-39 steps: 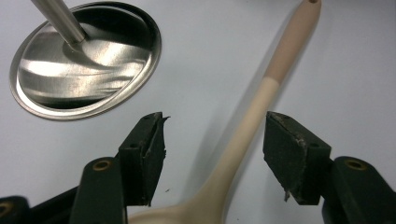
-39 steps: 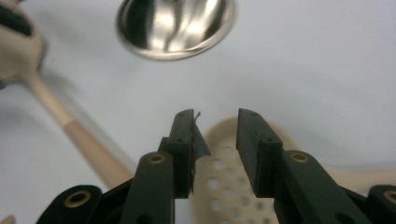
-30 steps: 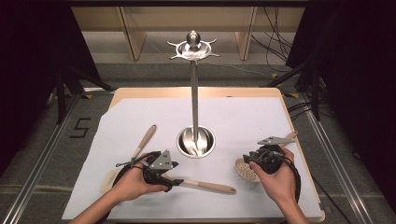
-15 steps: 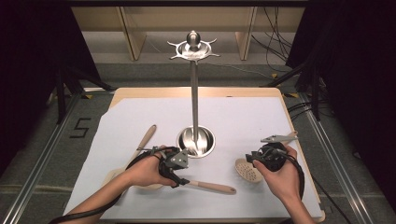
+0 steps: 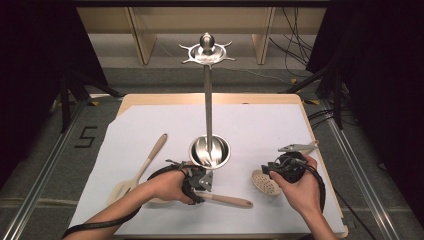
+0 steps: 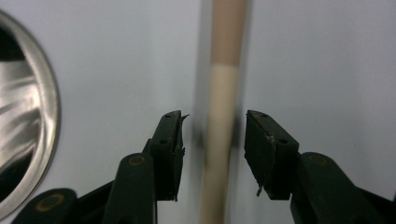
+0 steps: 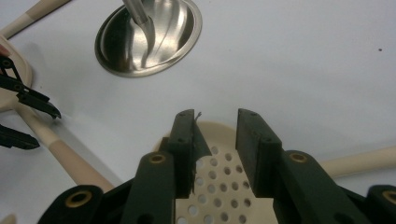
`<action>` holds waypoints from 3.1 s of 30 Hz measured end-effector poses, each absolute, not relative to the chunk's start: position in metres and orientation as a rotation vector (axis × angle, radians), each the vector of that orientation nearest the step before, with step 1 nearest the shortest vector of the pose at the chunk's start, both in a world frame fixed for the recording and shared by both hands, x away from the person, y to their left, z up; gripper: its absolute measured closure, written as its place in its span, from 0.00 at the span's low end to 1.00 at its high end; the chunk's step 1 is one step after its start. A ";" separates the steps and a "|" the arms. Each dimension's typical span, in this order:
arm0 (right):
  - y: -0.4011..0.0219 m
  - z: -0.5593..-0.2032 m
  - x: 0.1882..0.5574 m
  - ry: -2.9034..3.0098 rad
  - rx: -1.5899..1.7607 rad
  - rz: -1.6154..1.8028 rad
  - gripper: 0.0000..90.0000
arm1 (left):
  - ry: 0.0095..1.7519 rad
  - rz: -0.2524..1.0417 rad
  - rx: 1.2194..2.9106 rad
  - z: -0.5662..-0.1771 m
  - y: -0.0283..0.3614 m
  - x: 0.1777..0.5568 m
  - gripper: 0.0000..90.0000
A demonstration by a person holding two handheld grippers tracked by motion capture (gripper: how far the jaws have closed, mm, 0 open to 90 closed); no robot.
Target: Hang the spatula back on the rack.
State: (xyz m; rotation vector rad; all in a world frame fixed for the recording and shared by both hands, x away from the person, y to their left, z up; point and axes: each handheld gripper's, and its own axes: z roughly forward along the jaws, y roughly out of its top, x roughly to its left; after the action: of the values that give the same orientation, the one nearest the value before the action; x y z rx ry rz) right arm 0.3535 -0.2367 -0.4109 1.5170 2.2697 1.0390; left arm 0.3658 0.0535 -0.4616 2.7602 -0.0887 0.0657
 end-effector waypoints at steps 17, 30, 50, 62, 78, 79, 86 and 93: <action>-0.239 -0.410 0.354 2.318 1.524 0.993 0.76 | -0.189 0.060 2.832 -0.461 0.044 0.363 0.86; -0.245 -0.404 0.352 2.178 1.507 1.109 0.78 | -0.038 0.209 2.603 -0.424 0.082 0.367 0.87; -0.238 -0.403 0.349 2.150 1.528 1.130 0.78 | 0.480 0.305 2.070 -0.386 0.147 0.363 0.87; -0.235 -0.404 0.349 2.138 1.516 1.147 0.78 | 0.499 0.331 1.882 -0.377 0.163 0.357 0.87; -0.237 -0.404 0.351 2.155 1.473 1.141 0.78 | 0.567 0.351 1.791 -0.362 0.177 0.362 0.87; -0.237 -0.404 0.351 2.154 1.473 1.138 0.78 | 0.570 0.357 1.791 -0.360 0.178 0.362 0.87; -0.233 -0.404 0.349 2.153 1.511 1.143 0.78 | 0.575 0.361 1.764 -0.352 0.183 0.365 0.87; -0.235 -0.405 0.350 2.157 1.467 1.126 0.78 | 0.575 0.367 1.740 -0.345 0.186 0.368 0.87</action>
State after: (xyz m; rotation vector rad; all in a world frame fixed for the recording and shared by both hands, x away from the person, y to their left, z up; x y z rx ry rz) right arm 0.3503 -0.2348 -0.4052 1.4669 2.1575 1.1256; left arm 0.3677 0.1863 -0.3447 1.7404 0.5745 0.3665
